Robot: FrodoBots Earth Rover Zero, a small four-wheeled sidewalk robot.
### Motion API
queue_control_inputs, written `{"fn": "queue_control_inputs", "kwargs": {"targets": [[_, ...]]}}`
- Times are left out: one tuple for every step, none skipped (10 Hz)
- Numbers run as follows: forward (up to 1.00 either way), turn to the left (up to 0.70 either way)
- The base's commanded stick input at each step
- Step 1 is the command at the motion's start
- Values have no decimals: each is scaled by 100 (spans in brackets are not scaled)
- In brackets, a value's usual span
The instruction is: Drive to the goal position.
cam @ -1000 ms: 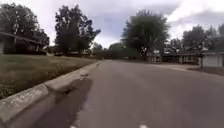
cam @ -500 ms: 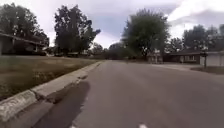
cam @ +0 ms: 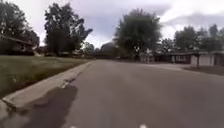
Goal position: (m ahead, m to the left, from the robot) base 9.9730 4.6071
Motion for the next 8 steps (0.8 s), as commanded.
{"fn": "queue_control_inputs", "kwargs": {"targets": [[70, 0], [70, 0], [70, 0], [70, 0], [70, 0], [70, 0], [70, 0], [70, 0]]}}
